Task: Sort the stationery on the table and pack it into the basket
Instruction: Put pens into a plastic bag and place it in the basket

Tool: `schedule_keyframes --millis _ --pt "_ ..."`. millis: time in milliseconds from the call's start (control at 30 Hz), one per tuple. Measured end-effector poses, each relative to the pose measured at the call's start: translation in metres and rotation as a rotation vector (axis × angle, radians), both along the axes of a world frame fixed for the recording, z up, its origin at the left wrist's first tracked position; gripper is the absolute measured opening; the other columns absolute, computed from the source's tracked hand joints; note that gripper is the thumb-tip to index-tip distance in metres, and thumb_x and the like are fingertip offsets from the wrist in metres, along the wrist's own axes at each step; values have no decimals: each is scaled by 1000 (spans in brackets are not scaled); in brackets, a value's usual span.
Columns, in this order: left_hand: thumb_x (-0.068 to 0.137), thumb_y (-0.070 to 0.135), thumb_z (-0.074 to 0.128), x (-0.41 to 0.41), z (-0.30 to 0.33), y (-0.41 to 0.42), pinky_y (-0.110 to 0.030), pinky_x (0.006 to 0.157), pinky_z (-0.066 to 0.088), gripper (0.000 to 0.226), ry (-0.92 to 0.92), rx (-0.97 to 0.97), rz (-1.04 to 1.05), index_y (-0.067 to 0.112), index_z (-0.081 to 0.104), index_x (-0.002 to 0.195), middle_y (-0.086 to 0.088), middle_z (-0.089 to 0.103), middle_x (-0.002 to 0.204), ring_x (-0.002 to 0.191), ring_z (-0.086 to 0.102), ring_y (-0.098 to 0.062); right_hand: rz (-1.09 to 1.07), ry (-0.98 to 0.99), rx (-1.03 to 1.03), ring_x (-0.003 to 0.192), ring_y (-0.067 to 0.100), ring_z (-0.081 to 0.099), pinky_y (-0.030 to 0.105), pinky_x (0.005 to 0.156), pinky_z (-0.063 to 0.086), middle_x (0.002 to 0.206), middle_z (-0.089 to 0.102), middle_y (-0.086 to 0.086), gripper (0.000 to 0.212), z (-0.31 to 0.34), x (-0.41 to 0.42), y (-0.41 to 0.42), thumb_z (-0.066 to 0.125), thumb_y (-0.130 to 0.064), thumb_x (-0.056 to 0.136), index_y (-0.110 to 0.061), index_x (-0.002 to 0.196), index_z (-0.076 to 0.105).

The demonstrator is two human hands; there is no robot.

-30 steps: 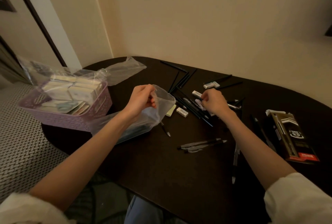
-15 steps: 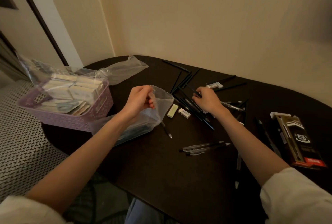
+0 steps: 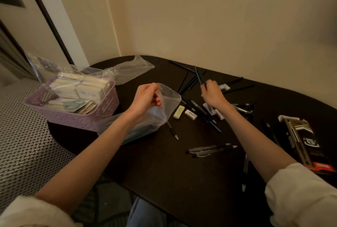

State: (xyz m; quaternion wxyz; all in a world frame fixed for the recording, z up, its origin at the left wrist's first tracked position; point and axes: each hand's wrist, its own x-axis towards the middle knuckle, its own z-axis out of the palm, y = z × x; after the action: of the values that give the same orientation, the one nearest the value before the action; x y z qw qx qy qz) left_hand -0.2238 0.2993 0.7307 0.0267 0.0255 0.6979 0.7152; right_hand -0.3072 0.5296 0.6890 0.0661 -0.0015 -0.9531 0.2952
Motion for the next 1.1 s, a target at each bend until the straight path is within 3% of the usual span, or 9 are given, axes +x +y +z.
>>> schedule_keyframes --millis 67,133,200,300,400,533,767,900,1100 --pt "97 11 44 1 0 0 -23 56 46 34 2 -1 -7 14 52 65 2 49 54 52 49 -8 -3 105 -27 81 19 49 33 73 39 102 41 9 25 11 6 2 34 -17 104 2 112 49" --pt "97 12 44 2 0 0 -24 57 46 33 3 -4 -12 14 52 65 2 49 55 53 49 -9 36 133 -10 84 23 48 32 69 39 97 45 8 21 17 13 5 32 -15 104 -2 108 47" --pt "97 12 44 2 -1 -1 -24 57 46 33 2 -7 -13 14 52 66 2 49 56 53 49 -9 76 80 -7 71 17 47 27 60 37 86 49 4 12 14 19 9 32 -13 104 -7 103 42" --pt "97 12 45 4 -1 -1 -23 57 46 32 -4 6 -10 14 52 66 1 49 57 53 49 -9 102 9 -33 64 1 40 25 61 39 86 48 -2 11 6 28 10 35 -9 102 -7 110 42" --pt "97 12 45 6 -1 0 -23 57 46 30 -15 9 -8 14 52 68 0 48 59 54 48 -9 136 -41 -64 63 11 51 26 55 40 76 52 -1 16 -1 38 10 42 -21 102 -10 99 53" --pt "97 12 45 6 1 0 -23 57 45 29 -19 18 -15 14 52 69 0 47 60 54 48 -9 149 -161 42 81 18 62 32 69 50 83 61 3 9 -12 41 10 61 -18 92 -10 90 64" --pt "97 13 46 6 5 -2 -22 57 46 29 -23 16 7 14 53 69 1 49 59 54 49 -8 143 -134 146 89 16 61 29 73 50 93 61 1 11 -14 44 9 63 -12 89 -12 100 66" --pt "97 12 46 8 5 -3 -23 57 46 31 -24 25 18 14 52 67 1 49 56 52 48 -8 143 -142 174 79 15 61 31 69 52 86 62 2 7 -16 44 4 61 -14 91 -11 95 65" --pt "97 11 46 9 7 -7 -28 60 46 33 -24 43 54 14 50 64 3 48 52 52 48 -10 111 -199 246 80 19 64 36 71 56 88 65 7 13 -17 40 1 65 -22 89 -10 93 65"
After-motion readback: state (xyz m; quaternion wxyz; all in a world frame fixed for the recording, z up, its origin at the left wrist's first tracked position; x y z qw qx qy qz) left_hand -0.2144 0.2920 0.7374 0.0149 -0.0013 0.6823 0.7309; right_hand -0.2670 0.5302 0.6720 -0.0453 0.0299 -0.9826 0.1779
